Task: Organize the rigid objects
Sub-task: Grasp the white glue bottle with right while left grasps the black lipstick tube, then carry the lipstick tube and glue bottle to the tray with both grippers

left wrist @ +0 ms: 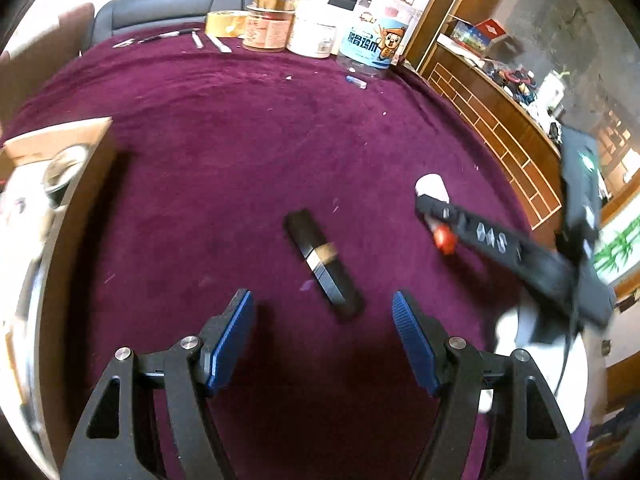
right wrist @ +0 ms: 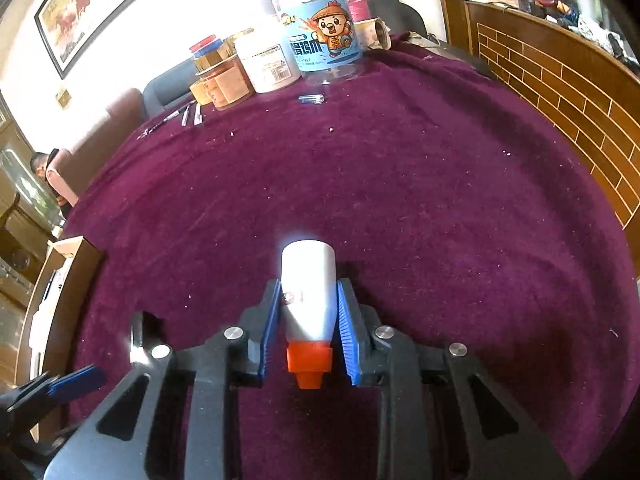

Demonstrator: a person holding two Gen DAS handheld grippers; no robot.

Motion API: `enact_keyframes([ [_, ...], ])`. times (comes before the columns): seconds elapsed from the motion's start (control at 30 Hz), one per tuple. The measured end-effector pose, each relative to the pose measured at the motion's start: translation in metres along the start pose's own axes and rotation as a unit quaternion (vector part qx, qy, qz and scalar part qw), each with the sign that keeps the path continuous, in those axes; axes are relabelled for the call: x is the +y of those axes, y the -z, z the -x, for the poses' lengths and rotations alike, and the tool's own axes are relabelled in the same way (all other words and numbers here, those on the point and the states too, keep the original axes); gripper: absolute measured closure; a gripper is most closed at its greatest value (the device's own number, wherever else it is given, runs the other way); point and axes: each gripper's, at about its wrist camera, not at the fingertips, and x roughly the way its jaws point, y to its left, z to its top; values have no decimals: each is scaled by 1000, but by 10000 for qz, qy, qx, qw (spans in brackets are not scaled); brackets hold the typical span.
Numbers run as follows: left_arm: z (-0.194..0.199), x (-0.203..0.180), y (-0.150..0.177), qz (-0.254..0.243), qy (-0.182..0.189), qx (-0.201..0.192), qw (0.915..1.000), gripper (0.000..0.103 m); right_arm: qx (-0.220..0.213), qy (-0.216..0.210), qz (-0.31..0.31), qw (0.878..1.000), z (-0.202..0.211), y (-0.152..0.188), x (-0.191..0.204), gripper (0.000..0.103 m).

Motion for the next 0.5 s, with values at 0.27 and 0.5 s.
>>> enact_keyframes([
  [0.27, -25, -29, -3, -902, -854, -200, 9921, 89, 21, -103, -12, 9999, 1, 1, -2, 78],
  [0.5, -21, -34, 2, -999, -1025, -252, 9894, 89, 22, -99, -8, 9999, 0, 1, -2, 78],
])
